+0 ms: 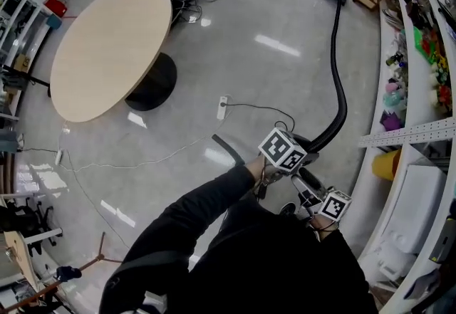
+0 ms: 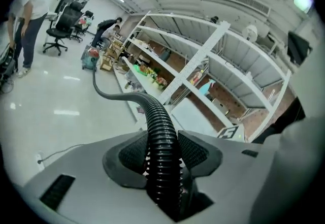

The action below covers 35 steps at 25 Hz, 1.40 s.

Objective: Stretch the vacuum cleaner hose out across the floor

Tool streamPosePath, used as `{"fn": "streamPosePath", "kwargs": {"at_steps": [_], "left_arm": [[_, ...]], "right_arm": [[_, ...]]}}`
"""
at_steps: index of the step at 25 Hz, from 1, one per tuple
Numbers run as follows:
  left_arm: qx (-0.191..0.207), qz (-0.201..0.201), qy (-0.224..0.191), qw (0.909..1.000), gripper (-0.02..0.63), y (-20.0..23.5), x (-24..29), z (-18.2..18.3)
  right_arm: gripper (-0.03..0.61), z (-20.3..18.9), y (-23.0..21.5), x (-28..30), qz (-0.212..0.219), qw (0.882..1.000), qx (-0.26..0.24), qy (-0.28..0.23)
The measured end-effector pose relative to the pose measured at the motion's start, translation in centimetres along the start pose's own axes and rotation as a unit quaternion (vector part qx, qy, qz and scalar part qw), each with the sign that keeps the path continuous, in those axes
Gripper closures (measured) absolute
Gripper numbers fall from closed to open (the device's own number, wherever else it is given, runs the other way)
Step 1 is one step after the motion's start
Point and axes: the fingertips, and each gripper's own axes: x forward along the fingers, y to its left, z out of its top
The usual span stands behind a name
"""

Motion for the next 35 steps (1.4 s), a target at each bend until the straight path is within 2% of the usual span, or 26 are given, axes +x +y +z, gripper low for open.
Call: {"fn": "streamPosePath", "kwargs": {"at_steps": [4,7,8,9,11,14,17,19,21,24,26,29,30,33,35], "left_arm": [[-0.051,-0.058,-0.026,0.9966,0.422,-4.8,1.7,3.0],[-0.076,-0.084,-0.041,0.9927,0.422,-9.0,4.3,4.3],[-0.081,-0.09,-0.043,0.9917,0.42,-10.5,5.3,4.6],[-0.085,-0.094,-0.044,0.991,0.42,-11.8,6.2,4.7],[-0.078,-0.093,-0.042,0.9917,0.42,-14.1,7.9,4.5],[-0.023,-0.061,-0.04,0.9971,0.42,-16.2,9.8,3.8],[0.04,-0.008,-0.039,0.9984,0.398,-17.1,9.9,3.1],[0.085,0.034,-0.025,0.9954,0.387,-17.5,9.2,0.9],[0.124,0.067,0.006,0.99,0.37,-18.1,8.4,-3.2],[0.175,0.114,0.06,0.9762,0.31,-18.9,7.8,-11.0],[0.218,0.158,0.079,0.9598,0.288,-19.0,8.1,-14.9],[0.283,0.207,0.09,0.9321,0.279,-18.2,9.2,-18.0],[0.294,0.212,0.088,0.9278,0.279,-17.9,9.3,-18.5],[0.308,0.217,0.071,0.9237,0.281,-17.0,9.0,-19.0],[0.331,0.218,0.06,0.9163,0.285,-16.5,8.2,-19.4]], "right_arm": [[0.219,1.2,2.1,-1.3,0.026,0.998,-0.061,-0.022],[0.226,1.5,2.2,-4.1,0.04,0.994,-0.097,-0.024],[0.274,1.6,2.6,-5.3,0.049,0.993,-0.109,-0.026],[0.369,1.7,3.0,-6.7,0.06,0.991,-0.115,-0.031],[0.39,1.7,3.3,-9.7,0.082,0.99,-0.104,-0.045],[0.39,2.1,1.9,-14.8,0.105,0.991,-0.053,-0.069],[0.39,3.9,-1.3,-19.3,0.109,0.988,0.015,-0.111],[0.39,4.9,-3.8,-21.7,0.112,0.982,0.057,-0.138],[0.39,5.8,-5.3,-23.5,0.124,0.975,0.095,-0.16],[0.39,6.8,-5.1,-25.1,0.155,0.965,0.116,-0.178],[0.39,7.3,-4.1,-25.9,0.177,0.959,0.122,-0.183],[0.391,7.6,-2.0,-26.3,0.202,0.951,0.139,-0.19],[0.391,7.4,-1.2,-26.2,0.208,0.948,0.145,-0.192],[0.391,6.8,0.9,-25.4,0.22,0.94,0.164,-0.203],[0.391,6.1,2.0,-24.6,0.219,0.938,0.169,-0.21]]}}
